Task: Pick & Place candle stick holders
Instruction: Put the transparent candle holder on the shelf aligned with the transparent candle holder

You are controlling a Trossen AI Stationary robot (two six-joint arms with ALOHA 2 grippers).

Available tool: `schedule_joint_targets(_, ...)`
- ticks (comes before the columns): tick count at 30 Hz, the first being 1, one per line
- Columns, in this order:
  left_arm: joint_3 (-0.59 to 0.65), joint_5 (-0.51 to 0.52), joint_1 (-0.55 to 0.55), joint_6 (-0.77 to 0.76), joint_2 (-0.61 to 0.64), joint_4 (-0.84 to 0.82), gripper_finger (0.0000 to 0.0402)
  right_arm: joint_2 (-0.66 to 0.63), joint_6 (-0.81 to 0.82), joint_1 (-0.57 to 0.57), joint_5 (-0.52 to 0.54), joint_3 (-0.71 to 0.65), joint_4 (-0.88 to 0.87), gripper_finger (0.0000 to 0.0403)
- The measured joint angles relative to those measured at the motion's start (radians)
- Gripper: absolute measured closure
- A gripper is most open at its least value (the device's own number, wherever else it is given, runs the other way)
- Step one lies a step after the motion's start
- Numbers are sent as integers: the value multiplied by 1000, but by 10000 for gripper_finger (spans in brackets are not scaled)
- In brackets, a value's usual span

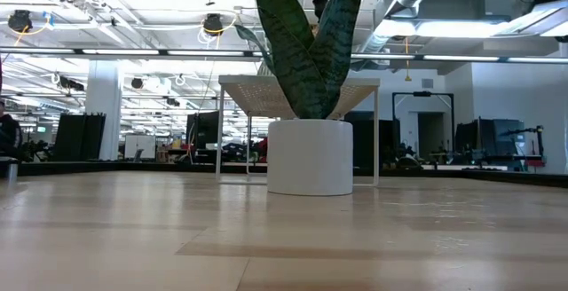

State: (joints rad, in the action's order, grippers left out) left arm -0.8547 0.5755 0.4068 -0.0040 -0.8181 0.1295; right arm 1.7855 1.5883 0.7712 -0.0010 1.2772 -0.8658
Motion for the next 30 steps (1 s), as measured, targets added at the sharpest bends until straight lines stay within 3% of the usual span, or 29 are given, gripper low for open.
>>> schedule_joint_targets(5, 0, 0, 0, 0, 0, -2, 390, -2, 0, -1, 0, -14, 16, 313)
schedule_joint_targets(10, 0, 0, 0, 0, 0, -2, 390, -16, 0, -1, -2, -16, 6, 384)
schedule_joint_targets(16, 0, 0, 0, 0, 0, -2, 389, -66, 1, -18, -51, -25, -46, 388)
schedule_joint_targets(24, 0, 0, 0, 0, 0, -2, 389, -241, -62, -99, -55, -17, -90, 390)
schedule_joint_targets(30, 0, 0, 0, 0, 0, -3, 389, -292, -197, -224, -54, 148, -365, 390)
